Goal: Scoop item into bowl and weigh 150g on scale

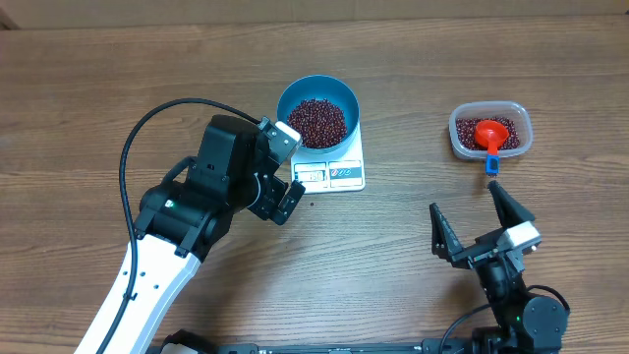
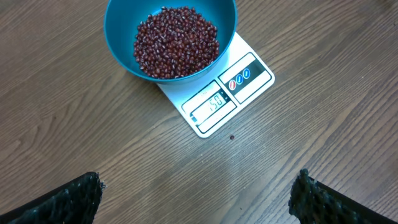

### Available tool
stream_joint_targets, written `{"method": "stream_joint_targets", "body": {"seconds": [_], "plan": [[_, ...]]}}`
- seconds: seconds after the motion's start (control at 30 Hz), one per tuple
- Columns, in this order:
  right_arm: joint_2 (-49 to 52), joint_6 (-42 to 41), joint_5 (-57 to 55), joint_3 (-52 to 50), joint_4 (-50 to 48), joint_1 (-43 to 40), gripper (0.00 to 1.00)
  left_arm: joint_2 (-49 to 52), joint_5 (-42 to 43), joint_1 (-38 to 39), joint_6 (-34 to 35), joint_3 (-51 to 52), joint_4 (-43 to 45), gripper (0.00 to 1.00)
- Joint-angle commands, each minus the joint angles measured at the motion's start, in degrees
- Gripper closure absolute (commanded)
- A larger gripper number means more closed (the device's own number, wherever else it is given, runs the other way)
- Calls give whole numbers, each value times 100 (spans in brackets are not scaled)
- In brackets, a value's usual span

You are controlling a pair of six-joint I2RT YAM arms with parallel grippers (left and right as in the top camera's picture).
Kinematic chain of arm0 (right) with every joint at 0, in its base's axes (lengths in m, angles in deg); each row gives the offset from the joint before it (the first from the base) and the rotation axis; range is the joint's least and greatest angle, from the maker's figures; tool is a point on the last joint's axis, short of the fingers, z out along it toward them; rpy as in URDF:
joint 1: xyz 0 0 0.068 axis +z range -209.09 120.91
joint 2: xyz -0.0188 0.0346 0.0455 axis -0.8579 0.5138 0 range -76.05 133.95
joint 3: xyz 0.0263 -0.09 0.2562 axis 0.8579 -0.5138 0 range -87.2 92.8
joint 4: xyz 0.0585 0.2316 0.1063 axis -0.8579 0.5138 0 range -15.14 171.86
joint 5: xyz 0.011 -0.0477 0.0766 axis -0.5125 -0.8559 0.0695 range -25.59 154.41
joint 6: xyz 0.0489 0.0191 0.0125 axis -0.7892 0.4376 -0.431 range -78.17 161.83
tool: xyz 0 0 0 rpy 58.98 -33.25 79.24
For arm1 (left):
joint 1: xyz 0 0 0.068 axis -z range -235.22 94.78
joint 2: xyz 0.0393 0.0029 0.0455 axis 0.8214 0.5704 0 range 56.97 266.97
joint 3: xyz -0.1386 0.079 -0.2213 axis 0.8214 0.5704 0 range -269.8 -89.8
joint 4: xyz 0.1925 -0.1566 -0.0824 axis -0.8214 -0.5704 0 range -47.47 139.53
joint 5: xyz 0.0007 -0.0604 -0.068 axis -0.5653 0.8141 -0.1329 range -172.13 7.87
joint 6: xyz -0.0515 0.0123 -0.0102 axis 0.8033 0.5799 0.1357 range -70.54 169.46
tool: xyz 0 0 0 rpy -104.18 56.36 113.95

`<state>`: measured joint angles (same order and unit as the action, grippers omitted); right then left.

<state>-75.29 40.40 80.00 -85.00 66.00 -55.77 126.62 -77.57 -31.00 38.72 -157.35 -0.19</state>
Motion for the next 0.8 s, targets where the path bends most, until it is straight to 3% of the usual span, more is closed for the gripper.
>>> {"method": "stream_joint_targets", "body": {"seconds": [0.0, 0.33, 0.77], "plan": [[-61, 20, -140, -177, 96, -50, 0, -55, 101, -31, -85, -131, 22, 0], [-63, 17, -208, -175, 1263, -50, 0, -55, 101, -31, -83, -131, 22, 0], [-63, 20, -247, -175, 1244, -50, 0, -55, 101, -31, -85, -131, 22, 1]]}}
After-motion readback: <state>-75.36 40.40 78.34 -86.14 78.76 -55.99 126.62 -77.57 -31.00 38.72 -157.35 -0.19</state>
